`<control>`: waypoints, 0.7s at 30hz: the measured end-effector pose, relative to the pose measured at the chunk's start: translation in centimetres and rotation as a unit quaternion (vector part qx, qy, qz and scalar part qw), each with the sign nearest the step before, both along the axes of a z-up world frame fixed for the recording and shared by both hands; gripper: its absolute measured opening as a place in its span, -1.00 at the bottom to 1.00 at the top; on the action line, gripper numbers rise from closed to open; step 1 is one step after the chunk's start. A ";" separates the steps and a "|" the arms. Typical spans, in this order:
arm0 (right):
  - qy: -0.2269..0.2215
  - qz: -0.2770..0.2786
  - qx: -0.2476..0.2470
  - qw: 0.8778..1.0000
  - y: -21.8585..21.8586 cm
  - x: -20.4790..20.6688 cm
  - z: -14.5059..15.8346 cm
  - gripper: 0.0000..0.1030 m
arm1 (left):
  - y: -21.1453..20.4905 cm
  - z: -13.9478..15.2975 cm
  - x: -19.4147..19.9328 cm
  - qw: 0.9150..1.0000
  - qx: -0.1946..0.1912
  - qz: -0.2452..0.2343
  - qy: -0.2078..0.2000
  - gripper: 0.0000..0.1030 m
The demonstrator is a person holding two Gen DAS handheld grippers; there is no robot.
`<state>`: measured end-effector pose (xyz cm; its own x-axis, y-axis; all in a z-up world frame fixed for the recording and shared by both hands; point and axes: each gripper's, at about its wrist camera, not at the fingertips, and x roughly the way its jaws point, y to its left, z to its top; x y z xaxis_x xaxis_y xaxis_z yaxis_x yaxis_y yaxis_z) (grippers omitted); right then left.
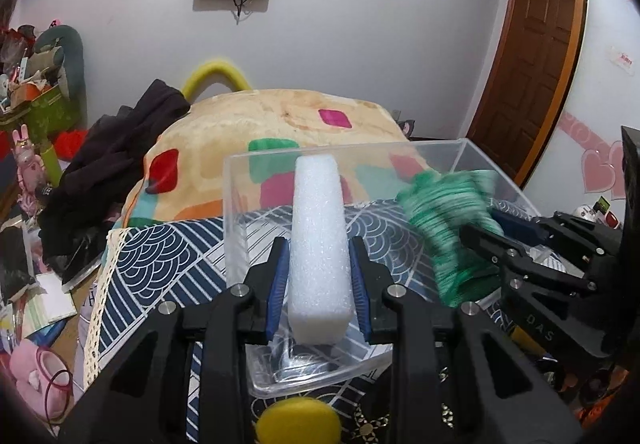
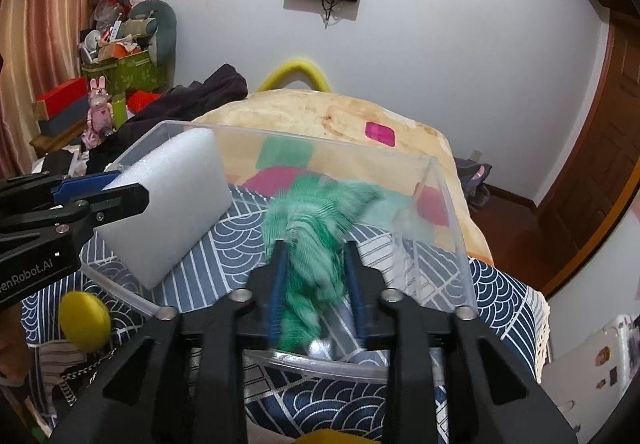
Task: Organize soft objects
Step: 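Lower the foam block and green glove into the clear box and release both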
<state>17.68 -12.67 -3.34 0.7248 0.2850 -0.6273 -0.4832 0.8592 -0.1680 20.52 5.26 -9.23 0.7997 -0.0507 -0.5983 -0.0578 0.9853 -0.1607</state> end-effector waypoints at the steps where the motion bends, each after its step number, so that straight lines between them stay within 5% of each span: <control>1: -0.003 -0.002 0.004 1.000 -0.3 -0.2 0.3 -0.18 | -0.1 0.0 -0.1 1.000 0.004 0.001 0.001 -0.43; 6: -0.016 -0.005 0.021 1.000 -0.4 -0.4 1.1 0.02 | -0.5 0.3 -0.7 1.000 0.019 -0.004 -0.001 -0.39; 14: -0.051 -0.006 0.059 0.997 -1.4 -2.1 3.6 0.22 | -0.8 2.9 -3.0 0.999 0.032 -0.007 -0.035 0.04; 21: -0.076 -0.004 0.096 0.993 -2.1 -4.2 5.0 0.42 | -1.1 4.8 -5.8 0.997 0.044 -0.006 -0.060 0.19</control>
